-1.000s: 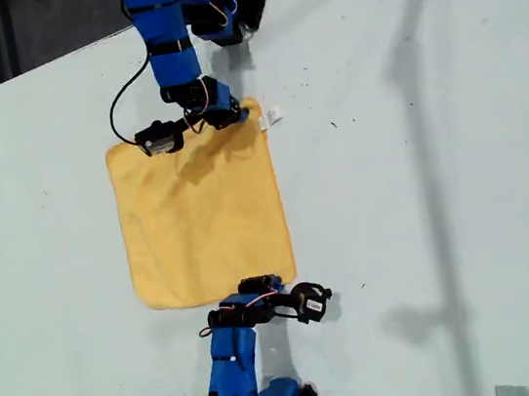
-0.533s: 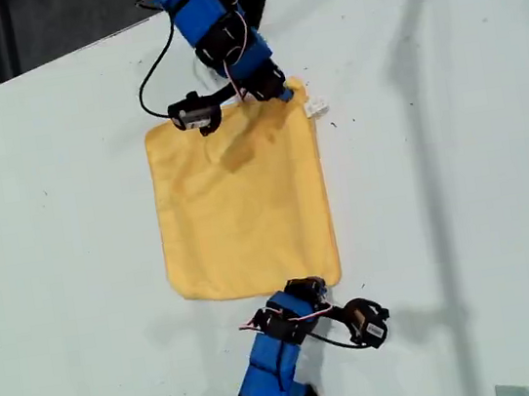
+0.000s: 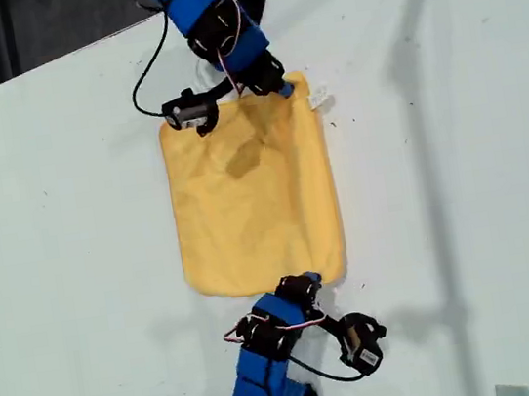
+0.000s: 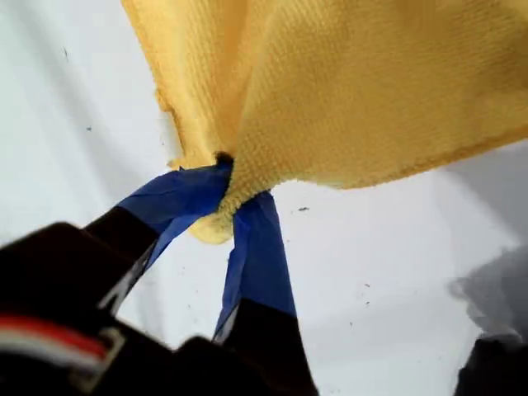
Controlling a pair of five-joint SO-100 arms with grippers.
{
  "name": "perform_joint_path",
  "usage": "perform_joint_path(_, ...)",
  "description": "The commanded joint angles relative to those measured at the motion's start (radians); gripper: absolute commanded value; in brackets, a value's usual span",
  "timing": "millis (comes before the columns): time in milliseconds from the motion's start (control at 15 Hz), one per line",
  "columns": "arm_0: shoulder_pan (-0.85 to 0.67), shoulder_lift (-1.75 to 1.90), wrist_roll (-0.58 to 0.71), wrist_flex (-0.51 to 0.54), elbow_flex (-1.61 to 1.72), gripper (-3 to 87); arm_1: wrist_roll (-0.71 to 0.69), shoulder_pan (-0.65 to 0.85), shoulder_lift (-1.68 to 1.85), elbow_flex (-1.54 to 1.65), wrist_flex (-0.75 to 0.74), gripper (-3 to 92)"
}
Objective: Grasp corners of a square towel and fold twice.
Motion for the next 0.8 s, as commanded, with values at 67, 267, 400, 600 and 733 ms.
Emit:
perform_joint_path(67,-0.328,0.072,0.275,0.057,-0.1,0.0,-0.337,0.43,0.196,-0.067,0.089,-0.1)
perform_joint_path(267,-0.578,0.074,0.472,0.115,-0.221,0.0,-0.62,0.876,0.279,-0.074,0.095,-0.1)
perform_joint_path(400,-0.73,0.072,0.574,0.132,-0.278,0.0,-0.73,1.074,0.207,-0.121,0.051,-0.1)
perform_joint_path(600,-0.927,0.003,0.689,0.13,-0.391,0.0,-0.792,1.249,0.0,-0.264,-0.037,-0.1)
perform_joint_path(733,-1.058,-0.067,0.746,0.126,-0.476,0.0,-0.83,1.356,-0.206,-0.41,-0.101,-0.1)
